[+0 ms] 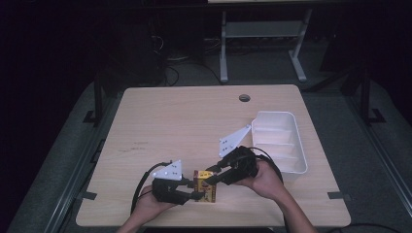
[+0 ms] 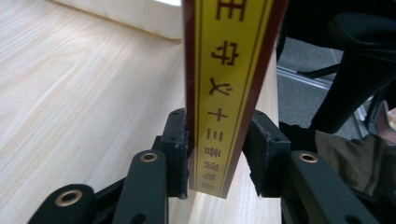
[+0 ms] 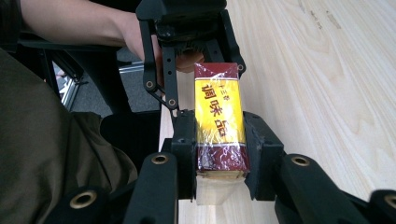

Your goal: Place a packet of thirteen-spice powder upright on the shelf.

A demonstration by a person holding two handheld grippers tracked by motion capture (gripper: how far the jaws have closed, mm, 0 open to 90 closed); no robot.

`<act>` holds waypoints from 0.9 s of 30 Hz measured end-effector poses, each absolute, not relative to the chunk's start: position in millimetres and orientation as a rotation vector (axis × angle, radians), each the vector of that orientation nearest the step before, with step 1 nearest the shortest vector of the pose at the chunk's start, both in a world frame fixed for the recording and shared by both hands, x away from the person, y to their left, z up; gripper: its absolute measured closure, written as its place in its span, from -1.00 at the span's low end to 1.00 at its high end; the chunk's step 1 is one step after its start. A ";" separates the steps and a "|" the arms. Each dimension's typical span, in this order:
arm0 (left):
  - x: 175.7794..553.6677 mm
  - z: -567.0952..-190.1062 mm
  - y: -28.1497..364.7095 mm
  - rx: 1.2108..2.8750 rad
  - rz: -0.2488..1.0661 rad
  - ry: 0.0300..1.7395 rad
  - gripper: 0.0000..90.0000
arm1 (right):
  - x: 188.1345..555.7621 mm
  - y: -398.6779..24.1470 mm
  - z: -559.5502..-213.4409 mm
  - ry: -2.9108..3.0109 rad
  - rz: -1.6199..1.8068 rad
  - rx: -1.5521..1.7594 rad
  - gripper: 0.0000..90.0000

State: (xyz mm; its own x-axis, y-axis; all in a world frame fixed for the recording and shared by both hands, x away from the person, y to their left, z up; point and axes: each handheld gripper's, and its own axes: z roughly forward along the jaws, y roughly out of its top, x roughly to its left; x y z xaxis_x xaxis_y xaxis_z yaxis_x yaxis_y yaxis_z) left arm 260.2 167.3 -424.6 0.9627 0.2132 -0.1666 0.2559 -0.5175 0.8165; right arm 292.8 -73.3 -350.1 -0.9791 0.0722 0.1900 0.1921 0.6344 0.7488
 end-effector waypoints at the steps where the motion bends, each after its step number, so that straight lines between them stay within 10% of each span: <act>1: 259.7 -424.4 166.9 2.132 -0.045 0.329 0.36 | 292.9 -73.8 -349.9 -2.711 -1.267 -0.221 0.52; 27: 264.0 -425.3 182.3 2.191 0.128 0.450 -0.10 | 318.3 -147.7 -316.4 -2.790 -1.323 -0.412 0.51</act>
State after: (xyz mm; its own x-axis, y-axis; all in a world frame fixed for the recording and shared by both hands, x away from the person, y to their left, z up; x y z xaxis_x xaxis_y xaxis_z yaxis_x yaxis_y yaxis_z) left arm 264.0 182.3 -425.3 0.9294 0.3630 -0.0673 0.2737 -0.5550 0.7855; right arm 318.3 -147.7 -316.4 -0.9646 0.2257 0.1365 0.2485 0.6045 0.7569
